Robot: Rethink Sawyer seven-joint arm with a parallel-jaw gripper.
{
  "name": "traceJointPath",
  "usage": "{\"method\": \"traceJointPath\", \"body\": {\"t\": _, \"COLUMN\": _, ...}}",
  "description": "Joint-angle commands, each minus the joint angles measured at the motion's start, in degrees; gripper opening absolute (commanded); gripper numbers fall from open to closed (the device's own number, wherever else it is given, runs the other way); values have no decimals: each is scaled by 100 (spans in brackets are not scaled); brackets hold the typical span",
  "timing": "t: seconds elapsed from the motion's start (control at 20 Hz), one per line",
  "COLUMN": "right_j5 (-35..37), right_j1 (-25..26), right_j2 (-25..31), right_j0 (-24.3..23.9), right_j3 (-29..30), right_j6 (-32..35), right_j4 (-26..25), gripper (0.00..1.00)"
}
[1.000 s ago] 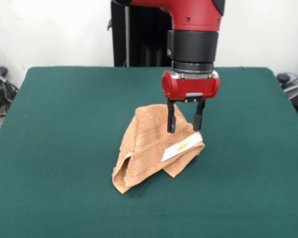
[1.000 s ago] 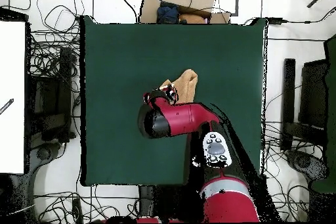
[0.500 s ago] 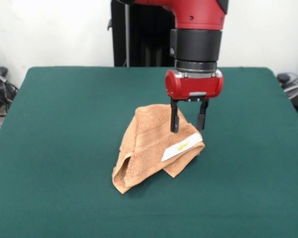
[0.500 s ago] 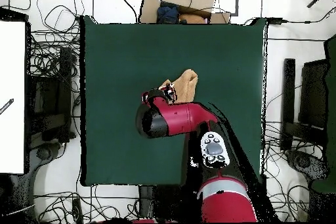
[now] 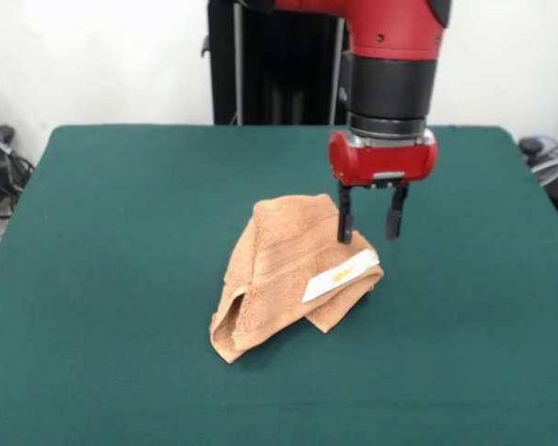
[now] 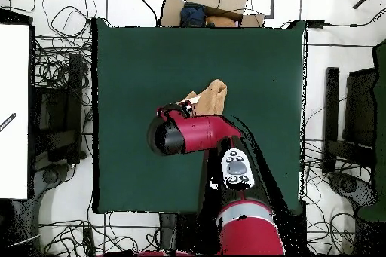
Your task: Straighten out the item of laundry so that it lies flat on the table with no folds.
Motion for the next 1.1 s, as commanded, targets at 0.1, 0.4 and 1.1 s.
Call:
{"method": "traceJointPath", "body": {"t": 0.1, "right_j5": 732, "right_j1": 285, "right_j2": -223, "right_j0": 388, "right_j3": -540, "right_j6": 1025, "right_j4": 431, "gripper": 100}}
{"method": "traceJointPath", "body": {"t": 0.4, "right_j5": 669, "right_j1": 437, "right_j2": -248, "right_j0": 388, "right_j3": -690, "right_j6": 986, "right_j4": 476, "gripper": 100}}
{"method": "traceJointPath", "body": {"t": 1.1, "right_j5": 576, "right_j1": 839, "right_j2": -1034, "right_j0": 626, "right_j3": -1250, "right_j6": 1014, "right_j4": 379, "gripper": 100}}
